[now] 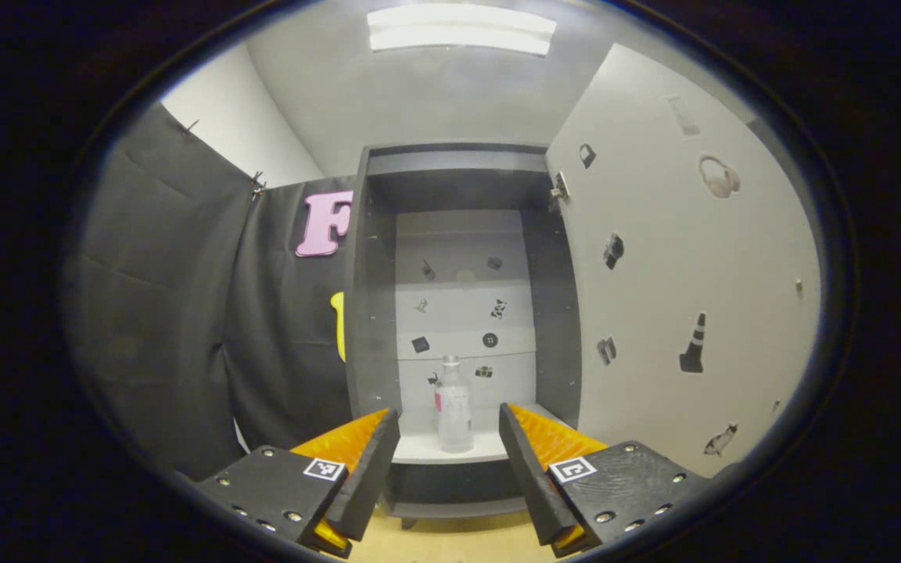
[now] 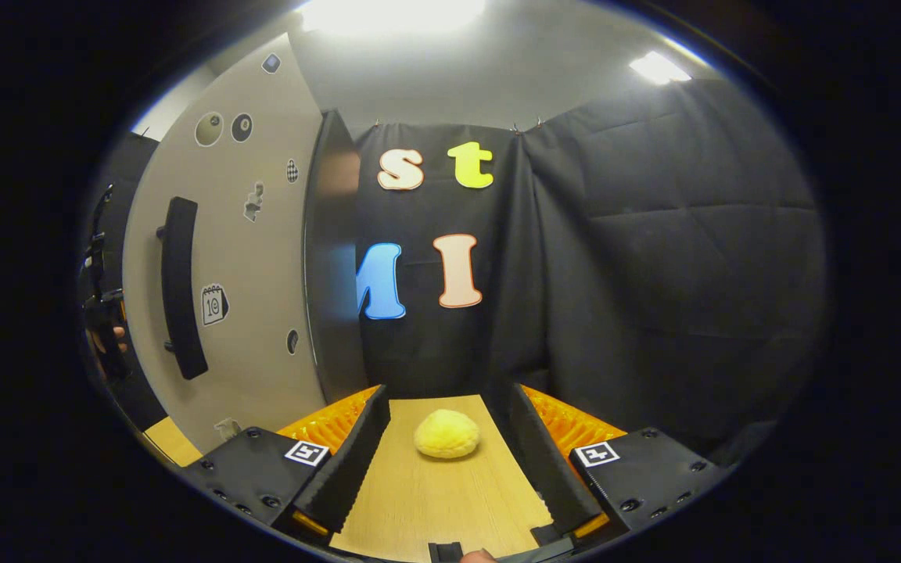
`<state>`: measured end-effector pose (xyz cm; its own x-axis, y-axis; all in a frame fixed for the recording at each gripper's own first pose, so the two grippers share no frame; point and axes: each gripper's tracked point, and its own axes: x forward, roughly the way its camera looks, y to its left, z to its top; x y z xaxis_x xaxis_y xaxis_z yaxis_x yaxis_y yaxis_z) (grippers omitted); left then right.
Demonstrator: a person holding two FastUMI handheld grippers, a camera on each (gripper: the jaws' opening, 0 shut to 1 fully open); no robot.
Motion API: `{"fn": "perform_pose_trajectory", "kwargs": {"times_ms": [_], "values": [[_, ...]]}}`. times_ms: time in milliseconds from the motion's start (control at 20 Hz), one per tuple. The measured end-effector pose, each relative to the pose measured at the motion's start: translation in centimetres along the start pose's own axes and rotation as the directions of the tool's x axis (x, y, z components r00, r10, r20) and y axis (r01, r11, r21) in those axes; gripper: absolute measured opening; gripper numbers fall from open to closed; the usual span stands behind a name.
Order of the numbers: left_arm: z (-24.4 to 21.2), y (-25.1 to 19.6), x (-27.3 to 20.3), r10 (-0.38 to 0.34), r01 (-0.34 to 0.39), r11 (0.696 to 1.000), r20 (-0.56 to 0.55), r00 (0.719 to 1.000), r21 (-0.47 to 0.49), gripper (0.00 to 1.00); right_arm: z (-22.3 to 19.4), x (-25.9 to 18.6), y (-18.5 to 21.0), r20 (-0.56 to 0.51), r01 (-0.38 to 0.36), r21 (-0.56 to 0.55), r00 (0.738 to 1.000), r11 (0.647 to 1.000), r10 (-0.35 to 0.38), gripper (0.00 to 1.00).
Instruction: Open the cabinet door with the right hand, grasp the bottle in the cabinet with the left hand and place it on the coaster, then close the cabinet door with the right hand.
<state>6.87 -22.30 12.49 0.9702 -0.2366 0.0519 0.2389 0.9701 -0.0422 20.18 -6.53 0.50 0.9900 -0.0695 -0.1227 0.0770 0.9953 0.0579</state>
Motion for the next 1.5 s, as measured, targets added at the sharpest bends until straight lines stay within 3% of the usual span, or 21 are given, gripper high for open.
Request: {"fn": "perform_pose_trajectory", "kwargs": {"times_ms": [750, 1150, 1500], "values": [[-6.1, 0.1, 16.0, -0.122, 0.12, 0.992, -0.075, 0.99, -0.026, 0.77, -2.4, 1.7, -1.0, -0.043, 0.224, -0.006, 0.974, 0.974, -0.224, 0.98], [-10.6, 0.1, 21.4, -0.136, 0.135, 0.991, -0.137, 0.981, -0.018, 0.77, -4.1, 2.2, -0.7, -0.082, 0.288, 0.006, 0.954, 0.958, -0.287, 0.98], [-12.8, 0.0, 23.5, -0.133, 0.133, 0.991, -0.168, 0.977, -0.01, 0.77, -4.8, 2.2, -0.5, -0.107, 0.298, -0.014, 0.949, 0.954, -0.298, 0.98]]}}
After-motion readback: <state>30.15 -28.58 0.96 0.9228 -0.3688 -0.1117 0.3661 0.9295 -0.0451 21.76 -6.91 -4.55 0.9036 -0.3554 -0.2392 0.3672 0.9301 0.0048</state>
